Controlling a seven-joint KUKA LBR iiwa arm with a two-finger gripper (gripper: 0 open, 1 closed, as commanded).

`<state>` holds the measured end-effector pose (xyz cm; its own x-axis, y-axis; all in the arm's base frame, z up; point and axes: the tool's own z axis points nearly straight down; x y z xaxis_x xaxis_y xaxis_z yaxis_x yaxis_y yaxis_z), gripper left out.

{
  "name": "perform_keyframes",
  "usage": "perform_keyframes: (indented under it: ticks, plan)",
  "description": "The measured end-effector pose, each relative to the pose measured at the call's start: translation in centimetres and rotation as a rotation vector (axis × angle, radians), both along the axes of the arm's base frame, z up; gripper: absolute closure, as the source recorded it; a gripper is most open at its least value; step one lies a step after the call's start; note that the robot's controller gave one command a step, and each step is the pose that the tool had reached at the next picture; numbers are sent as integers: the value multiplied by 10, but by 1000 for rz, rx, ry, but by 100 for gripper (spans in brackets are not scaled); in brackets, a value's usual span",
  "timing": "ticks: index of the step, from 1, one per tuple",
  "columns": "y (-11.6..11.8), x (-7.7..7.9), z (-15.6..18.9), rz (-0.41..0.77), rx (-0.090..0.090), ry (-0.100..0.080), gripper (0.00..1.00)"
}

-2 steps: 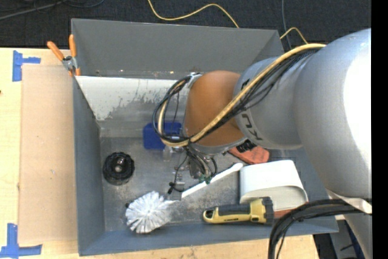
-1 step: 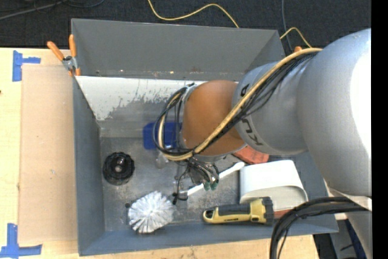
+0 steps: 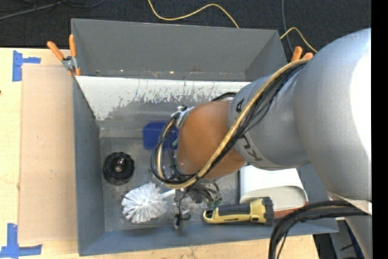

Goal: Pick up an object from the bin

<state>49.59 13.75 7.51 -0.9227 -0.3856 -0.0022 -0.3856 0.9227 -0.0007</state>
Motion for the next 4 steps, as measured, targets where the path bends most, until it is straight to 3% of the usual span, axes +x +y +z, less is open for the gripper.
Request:
perform_keyframes:
  ticks: [1, 2, 3, 4]
  plan:
    - [-32, 19, -4, -79, 4, -6, 0]
    - [4, -7, -6, 49, 4, 0, 100]
    - [4, -7, -5, 48, 4, 1, 100]
    - [13, -7, 72, 39, 2, 6, 100]
